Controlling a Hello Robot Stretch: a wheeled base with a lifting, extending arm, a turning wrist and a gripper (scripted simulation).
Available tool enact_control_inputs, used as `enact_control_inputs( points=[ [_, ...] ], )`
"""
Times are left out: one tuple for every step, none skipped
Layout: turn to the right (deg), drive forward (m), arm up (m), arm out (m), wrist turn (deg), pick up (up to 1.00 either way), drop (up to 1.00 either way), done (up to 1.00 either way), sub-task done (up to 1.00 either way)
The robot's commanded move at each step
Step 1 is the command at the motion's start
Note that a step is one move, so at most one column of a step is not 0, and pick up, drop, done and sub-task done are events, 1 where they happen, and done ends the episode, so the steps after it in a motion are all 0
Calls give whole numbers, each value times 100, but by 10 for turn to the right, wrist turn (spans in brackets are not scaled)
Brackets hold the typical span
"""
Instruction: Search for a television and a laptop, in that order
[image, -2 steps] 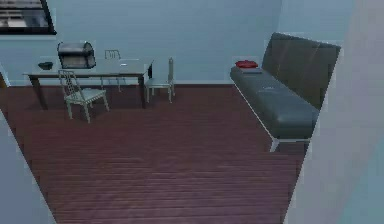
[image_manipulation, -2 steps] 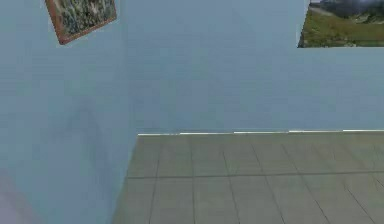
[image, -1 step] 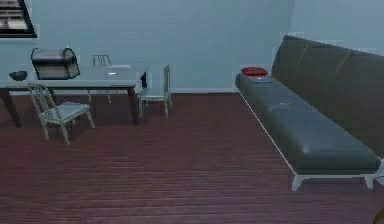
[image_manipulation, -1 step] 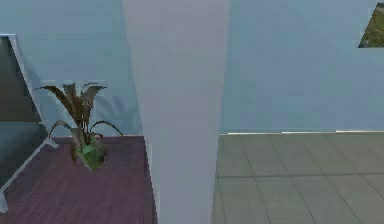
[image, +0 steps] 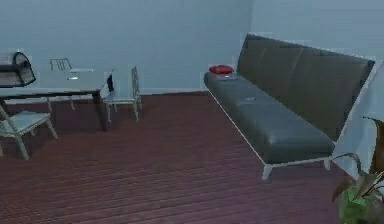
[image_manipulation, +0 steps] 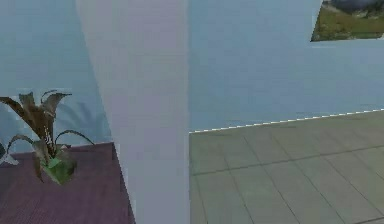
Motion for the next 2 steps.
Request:
enact_control_inputs(
  points=[
    [0, 100, 0, 0, 0, 0, 0, 0, 0],
    [30, 0, 0, 0, 0, 0, 0, 0, 0]
  ],
)
